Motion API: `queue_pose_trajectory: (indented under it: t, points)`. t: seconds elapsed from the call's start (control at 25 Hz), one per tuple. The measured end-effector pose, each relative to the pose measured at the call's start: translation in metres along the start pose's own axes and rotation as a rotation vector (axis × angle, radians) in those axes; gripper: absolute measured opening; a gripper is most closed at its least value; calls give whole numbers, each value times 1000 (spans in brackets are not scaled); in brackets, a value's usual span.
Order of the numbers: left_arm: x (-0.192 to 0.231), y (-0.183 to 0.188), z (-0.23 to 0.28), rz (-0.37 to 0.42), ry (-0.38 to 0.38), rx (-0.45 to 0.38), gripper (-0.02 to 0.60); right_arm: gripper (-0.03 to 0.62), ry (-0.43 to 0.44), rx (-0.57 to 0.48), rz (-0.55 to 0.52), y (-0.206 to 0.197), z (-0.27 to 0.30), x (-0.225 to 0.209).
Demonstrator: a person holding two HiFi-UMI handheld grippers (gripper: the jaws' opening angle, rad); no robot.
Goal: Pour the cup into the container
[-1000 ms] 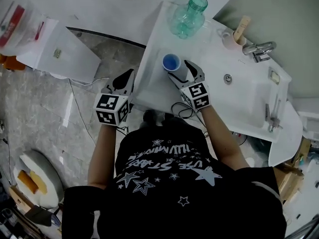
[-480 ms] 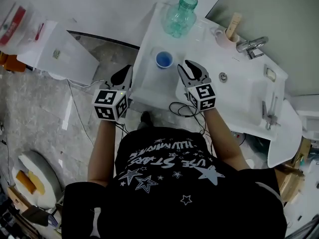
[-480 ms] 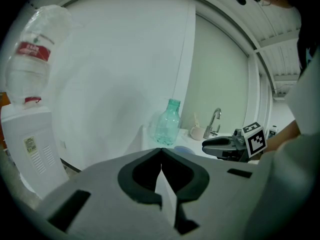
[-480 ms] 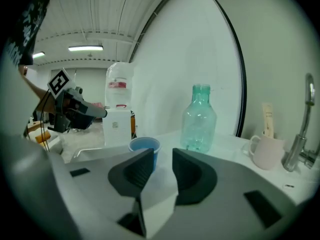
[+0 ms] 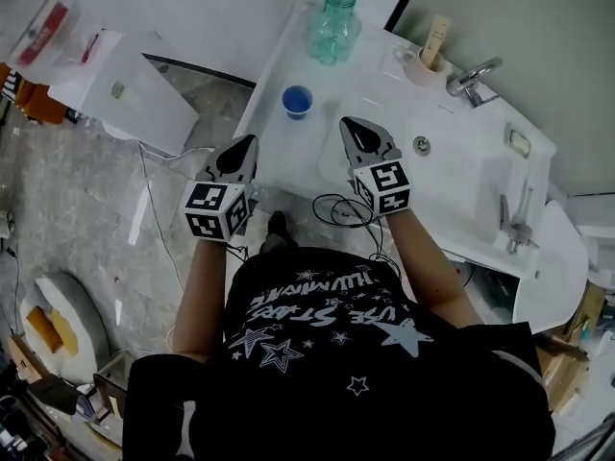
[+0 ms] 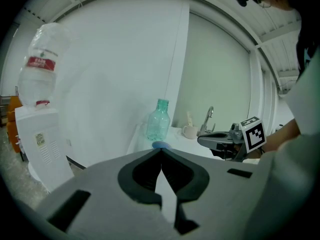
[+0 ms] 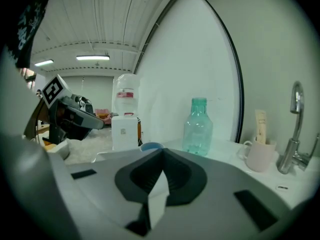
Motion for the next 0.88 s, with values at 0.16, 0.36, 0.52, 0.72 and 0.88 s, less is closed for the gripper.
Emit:
queue_pose_trajectory:
  t: [0.16, 0.36, 0.52, 0.72, 0.88]
  points:
    - [-21, 0, -11, 11, 23, -19, 12, 6, -21, -23, -8, 3, -21, -4]
    - [-46, -10, -23, 21, 36, -23, 12, 6, -6, -59, -13, 3, -50, -2]
    - [-67, -16, -31, 37, 40, -26, 12, 6, 6, -83, -19, 0, -73, 2]
    - [-99, -27, -40, 45, 44, -25, 12, 6, 18, -89, -41, -16, -104, 6]
    - [-127, -41, -50, 44, 44, -27, 12, 6, 37, -101, -28, -29, -130, 8]
Point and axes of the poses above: the fingertips, and each gripper's own axes: z forward along the fingers, x to its left, y out of its top, the point moved 4 cm from there along -z, backward along the fingers, and after that the axes turned 5 degrees about x, right-handed, at the moved point
